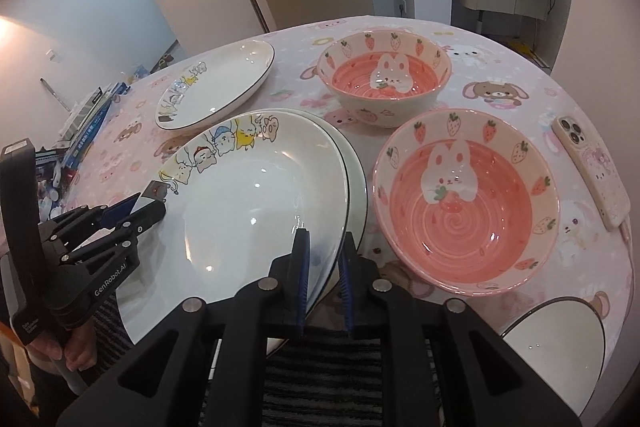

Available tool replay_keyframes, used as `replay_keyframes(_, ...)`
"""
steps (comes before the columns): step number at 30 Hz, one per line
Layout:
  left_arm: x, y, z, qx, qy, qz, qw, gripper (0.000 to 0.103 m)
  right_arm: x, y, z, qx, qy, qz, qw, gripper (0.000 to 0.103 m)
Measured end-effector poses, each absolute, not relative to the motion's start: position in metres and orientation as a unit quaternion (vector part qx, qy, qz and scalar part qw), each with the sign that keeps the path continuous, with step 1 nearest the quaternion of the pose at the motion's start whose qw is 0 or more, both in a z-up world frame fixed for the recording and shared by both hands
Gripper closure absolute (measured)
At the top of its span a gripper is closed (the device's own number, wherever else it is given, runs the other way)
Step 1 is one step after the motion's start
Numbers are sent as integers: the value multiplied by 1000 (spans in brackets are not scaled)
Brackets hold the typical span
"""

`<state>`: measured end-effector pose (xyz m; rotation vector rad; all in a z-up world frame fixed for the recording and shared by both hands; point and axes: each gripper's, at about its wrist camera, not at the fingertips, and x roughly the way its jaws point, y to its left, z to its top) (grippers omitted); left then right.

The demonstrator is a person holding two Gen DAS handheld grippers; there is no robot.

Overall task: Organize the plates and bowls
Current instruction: 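Lower the plate onto the stack and open the left tool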

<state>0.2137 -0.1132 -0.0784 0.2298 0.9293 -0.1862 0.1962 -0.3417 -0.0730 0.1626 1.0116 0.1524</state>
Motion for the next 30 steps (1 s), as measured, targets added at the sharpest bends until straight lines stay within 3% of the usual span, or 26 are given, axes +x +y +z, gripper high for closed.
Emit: replay_keyframes(30, 210, -114, -80, 104, 433, -100, 890, 77, 185, -342, -89, 80, 483, 89, 867, 82)
